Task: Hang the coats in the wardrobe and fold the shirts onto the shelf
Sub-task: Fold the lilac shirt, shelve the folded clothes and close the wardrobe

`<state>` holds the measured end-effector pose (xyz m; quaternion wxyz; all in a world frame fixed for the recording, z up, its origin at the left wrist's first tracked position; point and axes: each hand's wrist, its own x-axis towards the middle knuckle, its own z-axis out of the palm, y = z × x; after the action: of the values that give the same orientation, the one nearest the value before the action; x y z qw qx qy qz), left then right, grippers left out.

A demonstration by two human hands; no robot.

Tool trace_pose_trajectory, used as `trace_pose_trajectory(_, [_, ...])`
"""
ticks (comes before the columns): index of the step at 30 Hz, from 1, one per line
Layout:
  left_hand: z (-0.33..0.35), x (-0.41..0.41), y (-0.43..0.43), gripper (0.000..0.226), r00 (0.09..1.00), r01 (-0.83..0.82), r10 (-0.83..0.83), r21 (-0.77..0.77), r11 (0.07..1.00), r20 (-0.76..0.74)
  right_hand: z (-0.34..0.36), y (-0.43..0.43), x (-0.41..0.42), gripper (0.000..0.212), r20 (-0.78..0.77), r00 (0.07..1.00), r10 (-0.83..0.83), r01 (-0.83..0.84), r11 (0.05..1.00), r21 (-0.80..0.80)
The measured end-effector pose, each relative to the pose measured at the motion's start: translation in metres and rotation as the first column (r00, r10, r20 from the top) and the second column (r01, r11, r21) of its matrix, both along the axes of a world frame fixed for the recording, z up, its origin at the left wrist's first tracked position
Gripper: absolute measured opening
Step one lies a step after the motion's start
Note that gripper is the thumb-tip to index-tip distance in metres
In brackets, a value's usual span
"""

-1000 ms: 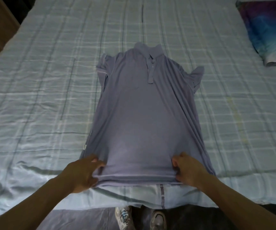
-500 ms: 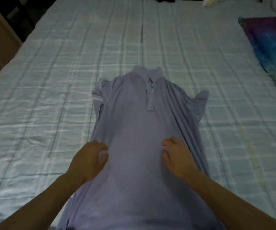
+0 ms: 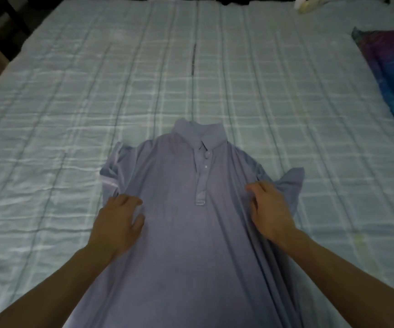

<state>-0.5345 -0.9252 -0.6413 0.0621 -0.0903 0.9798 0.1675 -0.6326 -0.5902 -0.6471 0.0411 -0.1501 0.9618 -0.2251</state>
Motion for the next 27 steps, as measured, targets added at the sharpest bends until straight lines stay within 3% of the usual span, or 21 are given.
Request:
trace_pose_trajectory(3, [-0.002, -0.032, -0.019, 0.041, 0.999, -0.014, 0.012, -0.031, 0.999, -0.044, -0.008, 0.005, -0.032, 0.054, 0.039, 0.999, -0.034, 0.030, 0.994, 0.106])
trace_pose_trajectory(9, [-0.017, -0.107, -0.071, 0.045, 0.992, -0.036, 0.025, -0.087, 0.996, -0.120, -0.023, 0.008, -0.084, 0.075, 0.149, 0.989, 0.013, -0.038, 0.985, 0.166])
trace_pose_trajectory(13, [-0.033, -0.157, -0.106, 0.074, 0.999, 0.044, -0.039, -0.162, 0.986, 0.033, -0.030, 0.024, -0.115, 0.098, 0.255, 0.967, -0.031, -0.030, 0.972, 0.233])
trace_pose_trajectory(16, [-0.042, -0.181, -0.114, 0.068, 0.971, 0.201, -0.163, -0.222, 0.954, 0.177, -0.032, 0.028, -0.121, 0.075, 0.264, 0.964, 0.017, -0.086, 0.964, 0.253])
trace_pose_trajectory(20, [-0.042, -0.184, -0.108, 0.013, 0.957, 0.290, -0.282, -0.254, 0.923, 0.069, -0.035, 0.023, -0.116, 0.039, 0.200, 0.979, 0.039, -0.096, 0.953, 0.287])
trace_pose_trajectory(22, [-0.042, -0.179, -0.106, 0.013, 0.947, 0.319, -0.321, -0.226, 0.921, 0.026, -0.041, 0.023, -0.112, 0.029, 0.160, 0.986, 0.039, -0.084, 0.955, 0.283])
trace_pose_trajectory(25, [-0.043, -0.173, -0.114, 0.010, 0.974, 0.214, -0.196, -0.177, 0.961, 0.114, -0.045, 0.030, -0.108, 0.026, 0.178, 0.984, -0.010, -0.027, 0.978, 0.206])
trace_pose_trajectory(27, [-0.040, -0.170, -0.130, 0.006, 0.979, 0.131, -0.103, -0.156, 0.979, 0.178, -0.043, 0.043, -0.110, 0.026, 0.165, 0.983, -0.087, 0.041, 0.964, 0.263])
